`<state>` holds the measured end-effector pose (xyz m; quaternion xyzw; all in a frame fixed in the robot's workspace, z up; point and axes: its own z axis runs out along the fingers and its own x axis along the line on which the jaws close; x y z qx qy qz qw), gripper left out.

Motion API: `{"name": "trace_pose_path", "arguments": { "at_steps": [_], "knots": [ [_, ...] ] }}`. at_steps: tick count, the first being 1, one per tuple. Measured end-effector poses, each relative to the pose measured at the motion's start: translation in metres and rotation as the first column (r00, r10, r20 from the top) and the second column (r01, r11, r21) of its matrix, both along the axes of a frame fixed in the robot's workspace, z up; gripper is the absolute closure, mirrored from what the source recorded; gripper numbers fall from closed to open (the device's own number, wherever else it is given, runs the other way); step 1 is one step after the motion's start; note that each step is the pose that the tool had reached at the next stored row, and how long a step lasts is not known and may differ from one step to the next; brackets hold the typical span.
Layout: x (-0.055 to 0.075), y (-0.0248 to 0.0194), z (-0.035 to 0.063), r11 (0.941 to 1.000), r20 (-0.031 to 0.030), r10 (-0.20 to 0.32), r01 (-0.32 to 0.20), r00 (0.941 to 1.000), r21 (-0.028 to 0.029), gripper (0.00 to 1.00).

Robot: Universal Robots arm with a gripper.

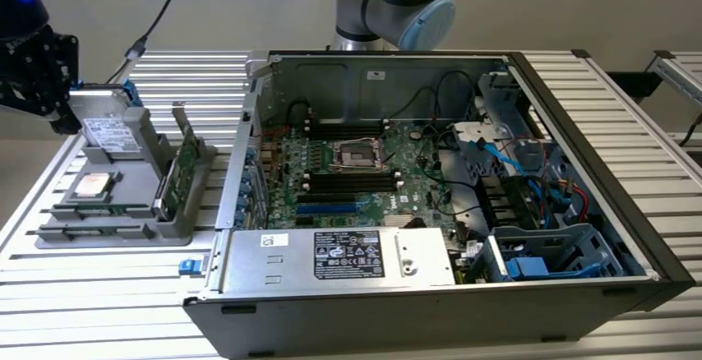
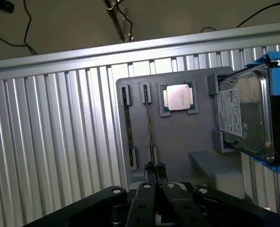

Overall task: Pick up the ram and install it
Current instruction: 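Pick up the ram and move it above insertion slot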

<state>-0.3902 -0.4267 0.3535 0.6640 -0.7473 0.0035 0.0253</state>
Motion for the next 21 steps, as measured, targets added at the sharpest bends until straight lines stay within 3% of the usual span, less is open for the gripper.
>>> {"name": "trace_pose_path", "arguments": {
  "at_steps": [16, 19, 20, 21],
  "knots": [
    [-0.0096, 0.0036, -0.0034, 0.9947, -0.0003, 0.103, -0.103, 0.9947, -0.0028, 0.90],
    [-0.0096, 0.0037, -0.0034, 0.9947, -0.0003, 0.103, -0.103, 0.9947, -0.0028, 0.83],
    [-0.0097, 0.0037, -0.0035, 0.9947, -0.0002, 0.103, -0.103, 0.9947, -0.0028, 0.70],
    [-0.0097, 0.0036, -0.0035, 0.9947, -0.0003, 0.103, -0.103, 0.9947, -0.0028, 0.70]
  ]
}}
